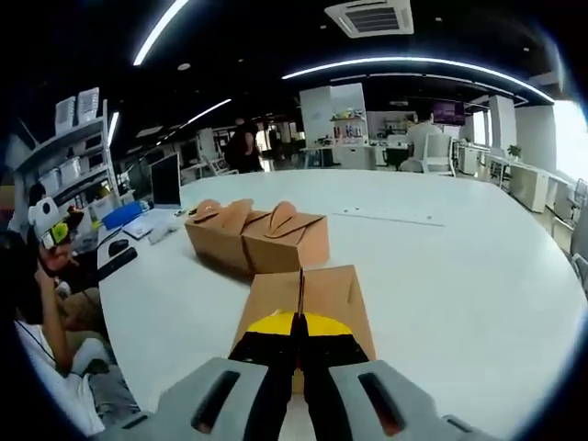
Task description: Pick up one paper box from the group, open the paper box, and remove the item inside
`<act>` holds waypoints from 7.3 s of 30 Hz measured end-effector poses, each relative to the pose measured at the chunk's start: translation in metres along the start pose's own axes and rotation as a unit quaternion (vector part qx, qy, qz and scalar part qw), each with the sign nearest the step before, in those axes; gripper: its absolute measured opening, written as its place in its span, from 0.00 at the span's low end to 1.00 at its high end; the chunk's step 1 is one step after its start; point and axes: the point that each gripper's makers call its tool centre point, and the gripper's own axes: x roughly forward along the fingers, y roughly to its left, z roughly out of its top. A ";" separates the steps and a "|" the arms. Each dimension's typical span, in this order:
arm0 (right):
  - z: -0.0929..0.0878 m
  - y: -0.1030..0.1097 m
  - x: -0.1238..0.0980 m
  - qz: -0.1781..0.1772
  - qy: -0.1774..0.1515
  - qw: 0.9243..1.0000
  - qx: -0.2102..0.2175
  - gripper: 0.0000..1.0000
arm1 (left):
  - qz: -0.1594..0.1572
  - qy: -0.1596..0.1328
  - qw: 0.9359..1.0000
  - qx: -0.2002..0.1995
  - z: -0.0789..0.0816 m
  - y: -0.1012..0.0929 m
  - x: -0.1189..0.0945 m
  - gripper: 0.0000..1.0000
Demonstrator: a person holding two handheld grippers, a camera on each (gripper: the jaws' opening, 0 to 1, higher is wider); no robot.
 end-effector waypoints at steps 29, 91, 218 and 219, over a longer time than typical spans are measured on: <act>-0.005 0.050 0.002 0.074 0.023 0.997 -0.014 0.03 | 0.001 -0.001 1.000 -0.001 0.000 0.000 -0.001 0.30; -0.002 0.143 0.010 0.257 0.037 0.953 -0.156 0.03 | -0.039 0.095 0.995 0.014 -0.050 -0.011 0.013 0.34; 0.006 0.159 -0.035 0.214 -0.119 0.954 -0.172 0.19 | -0.065 0.112 0.991 0.015 -0.062 -0.029 0.027 0.34; 0.006 0.158 -0.037 0.211 -0.121 0.954 -0.174 0.19 | -0.065 0.113 0.991 0.015 -0.062 -0.030 0.028 0.34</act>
